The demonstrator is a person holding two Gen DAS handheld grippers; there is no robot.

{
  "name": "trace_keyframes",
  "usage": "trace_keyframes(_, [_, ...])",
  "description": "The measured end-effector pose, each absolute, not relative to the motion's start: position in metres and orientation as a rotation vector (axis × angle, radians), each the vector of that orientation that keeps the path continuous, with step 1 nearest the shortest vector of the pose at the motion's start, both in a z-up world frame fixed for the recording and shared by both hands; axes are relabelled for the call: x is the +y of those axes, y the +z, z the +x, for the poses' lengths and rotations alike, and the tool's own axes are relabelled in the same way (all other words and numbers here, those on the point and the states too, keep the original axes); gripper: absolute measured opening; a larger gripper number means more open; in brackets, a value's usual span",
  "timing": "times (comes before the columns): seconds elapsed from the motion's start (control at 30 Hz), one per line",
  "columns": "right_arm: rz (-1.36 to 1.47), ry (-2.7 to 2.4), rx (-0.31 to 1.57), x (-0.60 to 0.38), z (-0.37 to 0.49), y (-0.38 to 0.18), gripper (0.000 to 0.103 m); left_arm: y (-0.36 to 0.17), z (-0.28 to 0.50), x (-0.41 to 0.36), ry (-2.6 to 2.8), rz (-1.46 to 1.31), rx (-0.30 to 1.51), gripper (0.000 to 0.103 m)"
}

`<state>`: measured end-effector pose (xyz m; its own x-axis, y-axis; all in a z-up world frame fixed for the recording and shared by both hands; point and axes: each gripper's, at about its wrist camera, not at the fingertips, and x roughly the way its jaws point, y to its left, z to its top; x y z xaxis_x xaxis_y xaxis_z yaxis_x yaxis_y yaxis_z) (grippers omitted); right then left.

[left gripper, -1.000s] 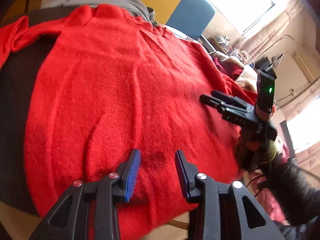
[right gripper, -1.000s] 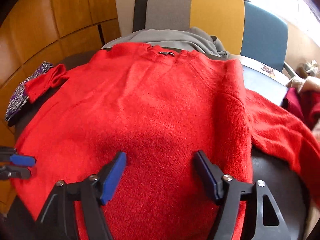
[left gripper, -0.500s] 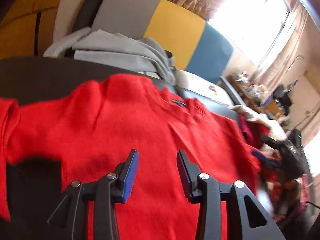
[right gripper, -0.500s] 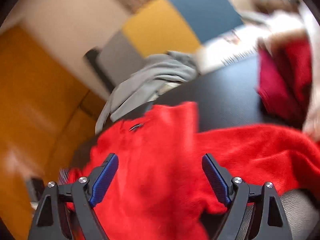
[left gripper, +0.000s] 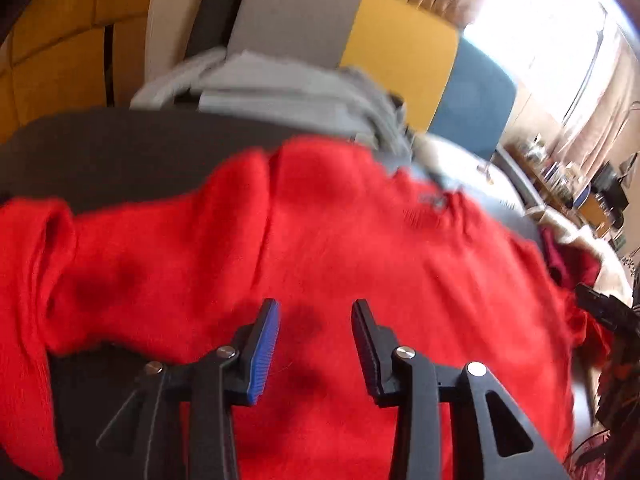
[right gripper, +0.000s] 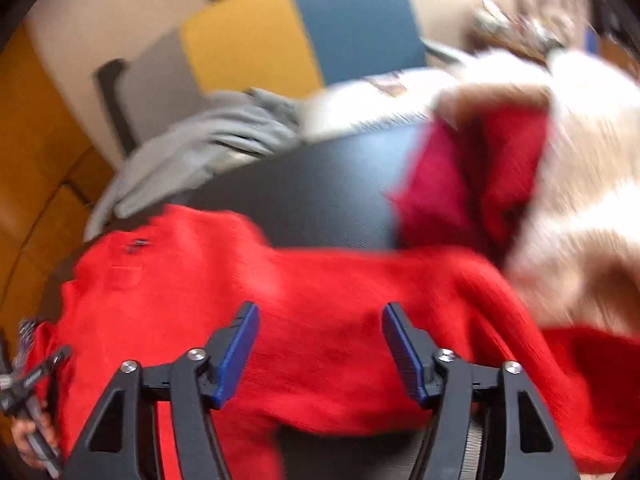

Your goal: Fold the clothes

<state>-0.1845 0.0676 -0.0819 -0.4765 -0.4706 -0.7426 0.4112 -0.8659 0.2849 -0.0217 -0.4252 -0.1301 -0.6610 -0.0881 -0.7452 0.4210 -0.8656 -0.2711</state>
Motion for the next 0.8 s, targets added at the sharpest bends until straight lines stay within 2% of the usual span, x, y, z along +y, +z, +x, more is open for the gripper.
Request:
trace_keyframes(0.03, [1.161,-2.286,-0.083,0.052,-0.179,-0.075,0.075,-0.125,-0.030,-0.425,-2.561,1.104,0.618,0.039])
trace_keyframes(0.13, [1.127,-2.175,-0.050,-0.005,-0.181,-0.074,0.075,-0.121,-0.059,-0.428,-2.570,1.098,0.617,0.039])
trace_keyframes(0.3, [1.152,-2.150,0.055,-0.077,-0.196,-0.101,0.075,-0.152,-0.071,-0.441,-2.499,1.144,0.570,0.037])
trace_keyframes(0.4, [1.121,-2.288,0.137,-0.069,-0.211,-0.125,0.075,-0.161,-0.062,-0.446,-2.520,1.116,0.563,0.037])
trace_keyframes(0.6, [1.129,-2.331,0.059,-0.050,-0.222,-0.126,0.074,-0.164,-0.060,-0.445,-2.504,1.110,0.539,0.035])
trace_keyframes(0.67, [1.126,-2.308,0.079,-0.056,-0.223,-0.128,0.081,-0.164,-0.062,-0.444,-2.502,1.112,0.527,0.035])
trace_keyframes(0.73, [1.129,-2.280,0.126,-0.066,-0.224,-0.130,0.103,-0.163,-0.062,-0.443,-2.500,1.113,0.524,0.035])
trace_keyframes(0.8, [1.138,-2.248,0.198,-0.081,-0.227,-0.134,0.103,-0.161,-0.063,-0.442,-2.499,1.119,0.527,0.037])
